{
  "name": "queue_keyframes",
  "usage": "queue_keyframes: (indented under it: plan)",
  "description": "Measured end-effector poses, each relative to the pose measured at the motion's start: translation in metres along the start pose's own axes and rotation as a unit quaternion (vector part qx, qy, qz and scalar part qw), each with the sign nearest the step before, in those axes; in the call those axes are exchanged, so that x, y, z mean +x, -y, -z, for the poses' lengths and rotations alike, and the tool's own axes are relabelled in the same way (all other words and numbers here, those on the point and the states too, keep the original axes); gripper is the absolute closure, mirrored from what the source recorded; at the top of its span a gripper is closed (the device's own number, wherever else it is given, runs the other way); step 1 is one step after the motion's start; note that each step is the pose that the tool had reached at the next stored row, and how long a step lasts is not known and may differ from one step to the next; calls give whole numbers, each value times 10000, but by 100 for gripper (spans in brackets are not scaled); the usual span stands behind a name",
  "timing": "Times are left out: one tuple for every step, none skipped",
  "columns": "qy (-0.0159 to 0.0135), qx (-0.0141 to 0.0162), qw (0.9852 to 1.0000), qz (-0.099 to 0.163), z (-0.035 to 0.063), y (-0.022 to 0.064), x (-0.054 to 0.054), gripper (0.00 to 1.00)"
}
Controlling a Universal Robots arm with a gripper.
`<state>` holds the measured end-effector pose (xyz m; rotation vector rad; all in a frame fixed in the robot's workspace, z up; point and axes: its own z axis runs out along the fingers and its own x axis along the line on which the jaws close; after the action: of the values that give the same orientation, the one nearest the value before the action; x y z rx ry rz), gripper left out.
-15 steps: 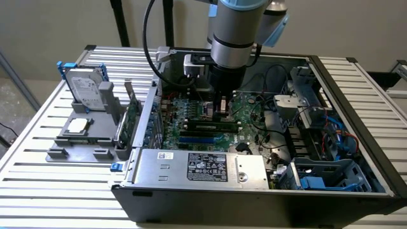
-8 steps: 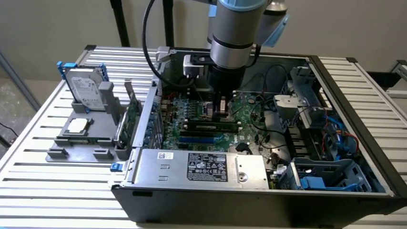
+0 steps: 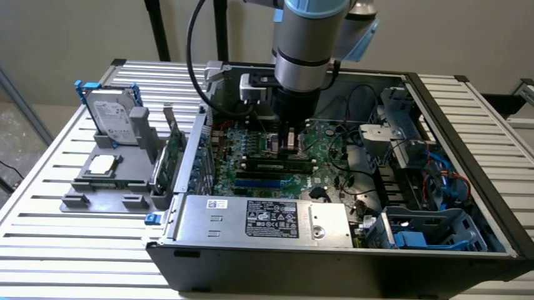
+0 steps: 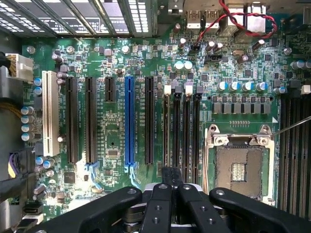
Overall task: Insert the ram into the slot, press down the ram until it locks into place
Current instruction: 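Press down the ram until it locks into place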
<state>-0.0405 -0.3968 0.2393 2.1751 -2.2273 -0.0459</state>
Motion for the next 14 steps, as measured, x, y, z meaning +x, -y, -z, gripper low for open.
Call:
queue_keyframes:
  plan:
    - [0,0,10000,-2,-6,-2,-2,89]
    - [0,0,10000,-3,-12,-3,-3,89]
    - [0,0,10000,-5,-18,-4,-4,89]
    - [0,0,10000,-7,-24,-5,-5,89]
    - [0,0,10000,-10,-31,-6,-5,89]
    - [0,0,10000,-14,-39,-6,-6,89]
    - [1,0,10000,-16,-47,-6,-6,89]
    - [0,0,10000,-19,-57,-6,-7,89]
    - [0,0,10000,-21,-68,-6,-7,89]
    - [0,0,10000,-24,-81,-6,-8,89]
    - [-4,-1,10000,-26,-91,-5,-7,89]
    - [-8,-3,10000,-28,-102,-6,-7,89]
    - [-4,-2,10000,-29,-118,-5,-8,89]
    - [-6,-2,10000,-32,-131,-6,-7,89]
